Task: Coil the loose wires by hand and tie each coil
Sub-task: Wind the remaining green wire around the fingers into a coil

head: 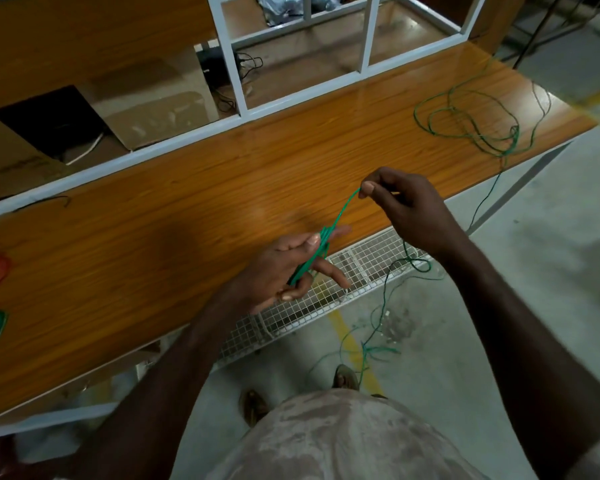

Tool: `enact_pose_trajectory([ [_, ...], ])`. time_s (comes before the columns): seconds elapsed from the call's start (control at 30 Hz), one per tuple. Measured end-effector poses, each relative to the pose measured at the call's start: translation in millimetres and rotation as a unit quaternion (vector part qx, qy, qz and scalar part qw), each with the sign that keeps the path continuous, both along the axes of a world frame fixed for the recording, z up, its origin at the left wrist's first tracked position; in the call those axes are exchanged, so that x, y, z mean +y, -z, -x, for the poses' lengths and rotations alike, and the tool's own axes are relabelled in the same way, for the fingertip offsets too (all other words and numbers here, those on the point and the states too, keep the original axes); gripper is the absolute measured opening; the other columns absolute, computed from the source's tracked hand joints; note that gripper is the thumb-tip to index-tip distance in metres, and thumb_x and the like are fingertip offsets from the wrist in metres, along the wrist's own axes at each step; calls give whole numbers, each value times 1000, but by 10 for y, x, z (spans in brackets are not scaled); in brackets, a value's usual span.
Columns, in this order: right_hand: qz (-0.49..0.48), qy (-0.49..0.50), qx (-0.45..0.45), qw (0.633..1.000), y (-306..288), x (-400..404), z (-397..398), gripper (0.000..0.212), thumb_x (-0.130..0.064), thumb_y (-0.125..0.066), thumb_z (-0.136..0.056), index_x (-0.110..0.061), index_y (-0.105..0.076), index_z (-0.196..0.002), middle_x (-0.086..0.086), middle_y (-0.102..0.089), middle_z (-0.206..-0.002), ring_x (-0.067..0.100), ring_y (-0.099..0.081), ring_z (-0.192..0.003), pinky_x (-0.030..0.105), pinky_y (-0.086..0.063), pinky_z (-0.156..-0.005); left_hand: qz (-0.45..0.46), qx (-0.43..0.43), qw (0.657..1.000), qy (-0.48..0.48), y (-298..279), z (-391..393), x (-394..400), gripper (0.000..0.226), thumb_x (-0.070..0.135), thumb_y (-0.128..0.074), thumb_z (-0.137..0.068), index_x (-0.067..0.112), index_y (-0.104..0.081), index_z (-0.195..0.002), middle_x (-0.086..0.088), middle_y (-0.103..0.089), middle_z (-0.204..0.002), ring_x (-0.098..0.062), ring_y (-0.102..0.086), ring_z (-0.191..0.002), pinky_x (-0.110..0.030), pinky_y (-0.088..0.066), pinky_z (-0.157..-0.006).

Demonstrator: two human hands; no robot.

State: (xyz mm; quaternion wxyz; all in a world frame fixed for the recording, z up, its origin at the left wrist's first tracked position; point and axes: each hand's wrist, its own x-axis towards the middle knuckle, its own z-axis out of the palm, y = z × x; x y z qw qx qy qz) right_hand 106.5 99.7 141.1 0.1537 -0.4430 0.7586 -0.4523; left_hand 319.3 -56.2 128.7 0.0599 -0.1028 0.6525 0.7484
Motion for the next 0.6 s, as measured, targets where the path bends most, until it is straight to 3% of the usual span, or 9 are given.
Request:
enact_pose_trajectory([
  [0.07, 6, 1, -12, 1000, 122, -47, -17, 21, -28, -59, -111, -16, -71, -99, 7, -64, -83, 9, -49, -68, 33, -37, -61, -75, 5, 997, 27, -53, -44, 31, 49, 30, -25, -117, 22, -45, -160, -23, -77, -110, -20, -18, -39, -29, -15, -38],
  [0.17, 11, -18, -46, 999, 275, -76, -113, 21, -27, -57, -111, -15, -67, -97, -5, -58, -78, 1, -48, -69, 31, -36, -63, -164, 24, 985, 37, -111, -79, 48, 50, 32, -24, -118, 20, -42, -162, -18, -77, -111, -13, -21, -38, -24, -15, -37],
  [0.3, 5, -62, -104, 993, 435, -57, -303, 23, -36, -53, -111, -21, -64, -98, 20, -54, -78, 28, -47, -64, 41, -38, -58, -205, 63, 977, -13, -139, -50, 48, 50, 34, -25, -116, 20, -46, -160, -15, -72, -132, -2, -41, -40, -22, -17, -37],
  [0.37, 4, -76, -127, 989, 466, -27, -414, 22, -35, -53, -112, -25, -65, -97, 12, -51, -70, 21, -44, -58, 34, -37, -53, -187, 70, 979, -47, -198, -9, 54, 49, 34, -24, -117, 20, -42, -161, -12, -65, -146, -3, -52, -45, -17, -23, -36],
  [0.43, -6, -89, -153, 984, 507, 5, -521, 21, -31, -53, -113, -27, -66, -98, 8, -48, -65, 12, -43, -54, 29, -36, -52, -165, 72, 980, -80, -274, 43, 57, 50, 34, -22, -117, 20, -35, -164, -4, -56, -158, -10, -69, -59, -14, -30, -39],
  [0.5, -22, -120, -194, 973, 549, 40, -620, 20, -28, -50, -114, -31, -69, -112, 4, -50, -63, 14, -44, -52, 29, -38, -50, -158, 79, 979, -106, -326, 111, 48, 51, 35, -22, -118, 22, -30, -166, 7, -47, -164, -25, -79, -88, -15, -44, -49],
  [0.6, -71, -177, -222, 956, 542, 82, -743, 34, -31, -46, -115, -34, -59, -147, 6, -62, -68, 18, -52, -49, 30, -45, -48, -154, 94, 970, -162, -322, 213, 14, 50, 32, -25, -118, 24, -28, -167, 11, -39, -169, -45, -71, -118, -28, -62, -72],
])
